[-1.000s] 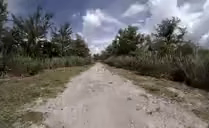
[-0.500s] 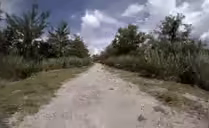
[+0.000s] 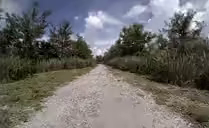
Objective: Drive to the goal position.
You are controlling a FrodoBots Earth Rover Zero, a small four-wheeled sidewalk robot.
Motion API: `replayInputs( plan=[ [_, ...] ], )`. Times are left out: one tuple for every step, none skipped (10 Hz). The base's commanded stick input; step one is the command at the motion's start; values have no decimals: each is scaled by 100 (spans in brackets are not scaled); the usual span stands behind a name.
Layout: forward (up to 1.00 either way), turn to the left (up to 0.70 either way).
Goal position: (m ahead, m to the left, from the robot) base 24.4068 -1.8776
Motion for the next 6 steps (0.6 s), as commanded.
replayInputs(
  plan=[
    [84,0],
    [84,0],
    [84,0],
    [84,0],
    [84,0],
    [84,0]
  ],
)
